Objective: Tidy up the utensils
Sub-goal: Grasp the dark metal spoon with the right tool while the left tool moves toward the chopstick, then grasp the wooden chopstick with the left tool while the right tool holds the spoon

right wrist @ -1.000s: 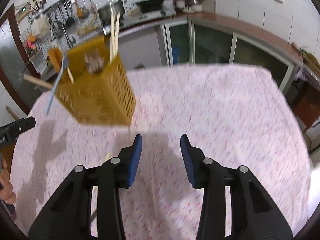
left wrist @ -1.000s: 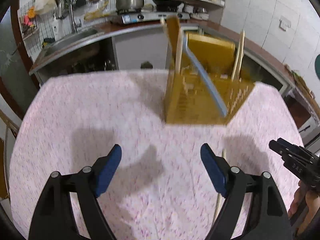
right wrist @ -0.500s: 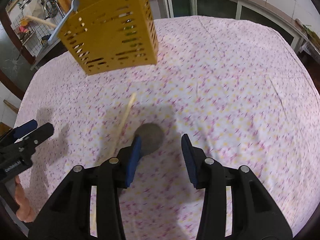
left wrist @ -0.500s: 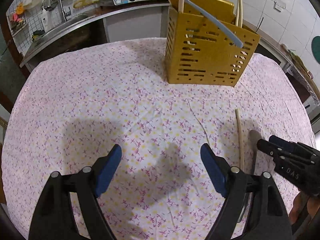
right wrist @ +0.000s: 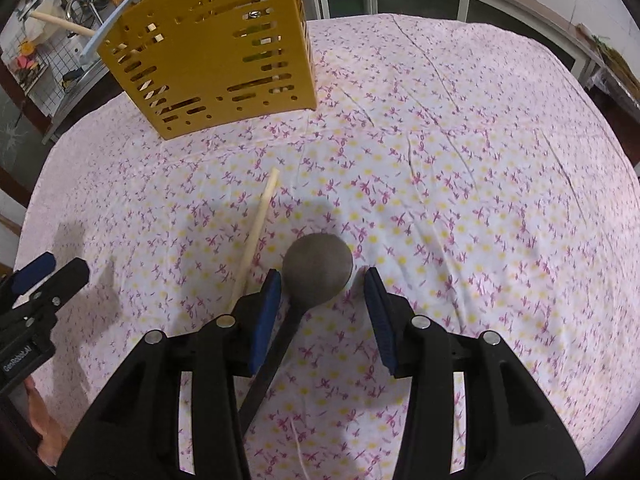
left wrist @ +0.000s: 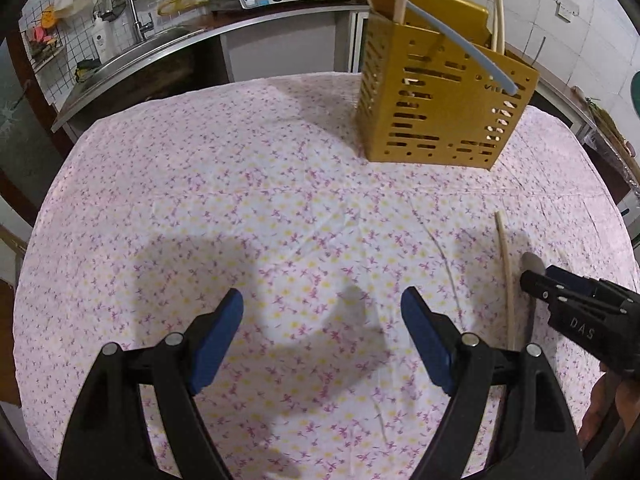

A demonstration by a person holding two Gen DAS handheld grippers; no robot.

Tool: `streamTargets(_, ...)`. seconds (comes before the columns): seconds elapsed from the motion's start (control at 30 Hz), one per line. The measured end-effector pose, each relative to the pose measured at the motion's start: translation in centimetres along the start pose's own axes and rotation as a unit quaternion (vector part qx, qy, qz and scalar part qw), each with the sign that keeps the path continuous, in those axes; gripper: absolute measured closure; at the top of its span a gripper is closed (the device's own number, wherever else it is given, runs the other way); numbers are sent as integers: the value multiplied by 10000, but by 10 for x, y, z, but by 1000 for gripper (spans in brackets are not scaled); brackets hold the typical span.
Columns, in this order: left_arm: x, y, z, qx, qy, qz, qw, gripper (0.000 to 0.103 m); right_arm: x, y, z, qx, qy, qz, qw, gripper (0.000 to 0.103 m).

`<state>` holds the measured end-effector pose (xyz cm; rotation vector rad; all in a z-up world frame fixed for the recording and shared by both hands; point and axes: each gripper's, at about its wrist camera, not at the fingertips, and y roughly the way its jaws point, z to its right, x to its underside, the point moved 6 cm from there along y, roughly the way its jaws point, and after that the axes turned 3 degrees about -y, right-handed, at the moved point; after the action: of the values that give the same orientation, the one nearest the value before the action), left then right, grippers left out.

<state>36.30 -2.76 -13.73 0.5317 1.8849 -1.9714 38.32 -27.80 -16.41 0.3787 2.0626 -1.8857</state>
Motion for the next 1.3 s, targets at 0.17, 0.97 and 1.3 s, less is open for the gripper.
streamTargets(0.17, -2, 6, 1, 15, -56, -75, 10000, 23, -5, 3, 10, -131, 60, -31, 9999, 66)
streamTargets(0.97, 0, 25, 87, 496, 254, -361, 9978, 23, -17, -3, 73, -29, -753, 53, 9971, 67)
streamTargets(1.3, -2, 37, 100, 567, 236, -488, 9969, 23, -14, -5, 73, -286, -840, 71, 9960, 67)
